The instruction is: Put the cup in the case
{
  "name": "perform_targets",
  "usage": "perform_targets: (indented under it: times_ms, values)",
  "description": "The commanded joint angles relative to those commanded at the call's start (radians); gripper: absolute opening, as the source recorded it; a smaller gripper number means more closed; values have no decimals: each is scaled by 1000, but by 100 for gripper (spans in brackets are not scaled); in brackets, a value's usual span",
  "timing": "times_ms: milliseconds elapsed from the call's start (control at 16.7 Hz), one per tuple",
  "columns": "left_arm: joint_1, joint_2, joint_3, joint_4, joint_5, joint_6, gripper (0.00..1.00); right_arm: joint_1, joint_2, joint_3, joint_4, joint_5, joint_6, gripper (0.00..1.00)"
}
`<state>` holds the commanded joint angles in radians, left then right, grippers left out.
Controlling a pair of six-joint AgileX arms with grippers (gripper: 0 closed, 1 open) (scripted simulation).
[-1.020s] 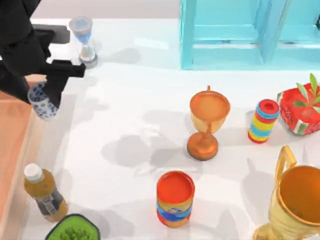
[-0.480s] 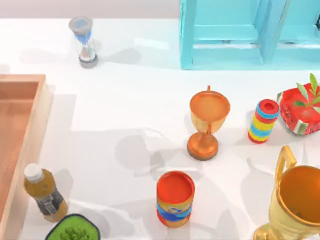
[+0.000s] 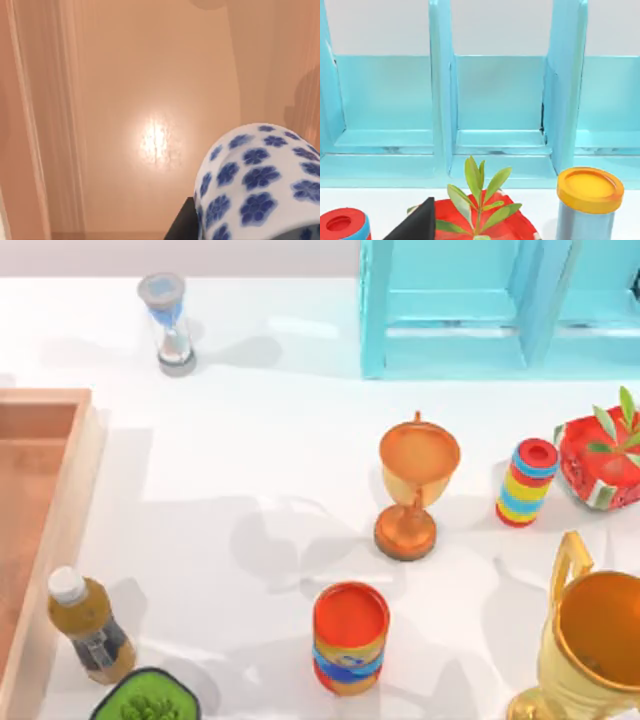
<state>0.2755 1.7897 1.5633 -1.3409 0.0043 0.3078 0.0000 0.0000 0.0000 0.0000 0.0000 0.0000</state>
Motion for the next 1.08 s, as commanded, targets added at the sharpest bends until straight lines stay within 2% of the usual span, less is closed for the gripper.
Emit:
perform_targets:
  times_ms: [240, 540, 1080]
  values:
    - [6, 5, -146, 155, 1, -1, 0, 0, 0, 0, 0, 0, 0, 100]
    - [8, 7, -173, 182, 1, -1, 0, 0, 0, 0, 0, 0, 0, 100]
    - [8, 7, -173, 182, 1, -1, 68, 0, 0, 0, 0, 0, 0, 100]
